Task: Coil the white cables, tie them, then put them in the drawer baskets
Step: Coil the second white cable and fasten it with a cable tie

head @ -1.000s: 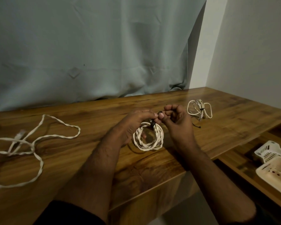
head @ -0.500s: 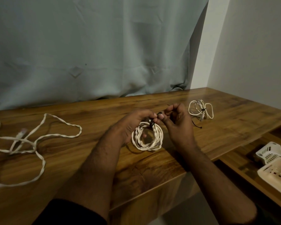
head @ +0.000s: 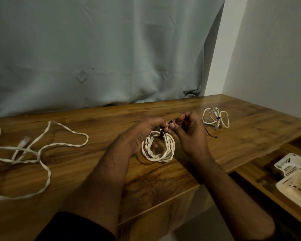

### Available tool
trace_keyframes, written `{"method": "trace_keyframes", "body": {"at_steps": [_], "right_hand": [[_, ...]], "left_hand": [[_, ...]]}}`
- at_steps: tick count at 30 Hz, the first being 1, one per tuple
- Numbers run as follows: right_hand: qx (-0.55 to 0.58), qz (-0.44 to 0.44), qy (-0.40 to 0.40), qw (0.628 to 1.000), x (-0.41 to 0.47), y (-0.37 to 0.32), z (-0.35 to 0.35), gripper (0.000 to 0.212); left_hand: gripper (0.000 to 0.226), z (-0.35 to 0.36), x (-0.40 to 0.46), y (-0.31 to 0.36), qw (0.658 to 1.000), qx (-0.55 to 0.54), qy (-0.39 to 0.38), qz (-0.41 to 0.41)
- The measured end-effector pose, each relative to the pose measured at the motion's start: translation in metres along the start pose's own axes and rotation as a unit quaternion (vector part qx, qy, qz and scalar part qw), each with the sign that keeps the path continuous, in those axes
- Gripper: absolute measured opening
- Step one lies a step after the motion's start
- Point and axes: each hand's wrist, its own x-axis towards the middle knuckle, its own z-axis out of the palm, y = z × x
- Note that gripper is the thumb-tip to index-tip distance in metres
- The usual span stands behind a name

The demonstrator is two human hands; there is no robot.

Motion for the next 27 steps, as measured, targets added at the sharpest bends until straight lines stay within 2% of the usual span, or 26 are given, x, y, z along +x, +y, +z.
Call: {"method": "trace_keyframes", "body": {"at_steps": [4,8,15,21,27], "right_hand": [[-0.005,-0.005,0.004,1.0,0.0001,0.0005,0.001,0.034],[-0.006,-0.013,0.005,1.0,0.0,0.0027,0.0001,0.034],[0.02,-0.004,-0.019,1.0,0.0033,0.0073,-0.0013,0.019],[0.121,0.059,-0.015,0.991,0.0023,0.0079,0.0002,0.034],[0.101,0.044,0.011,0.994,0.001,0.0013,-0.0006,0.044]], "left_hand": [[0.019,0.0006,-0.0018,0.0014,1.0,0.0,0.006,0.008],[0.038,0.0005,-0.0019,0.0011,1.0,-0.01,-0.012,0.007],[0.021,-0.0015,0.0003,-0.0004,0.999,0.024,0.034,0.033],[0.015,-0.0001,-0.0003,0.0001,0.997,0.045,0.043,0.053],[0.019,0.0027,-0.0031,0.0006,0.999,0.023,0.017,0.038]]}}
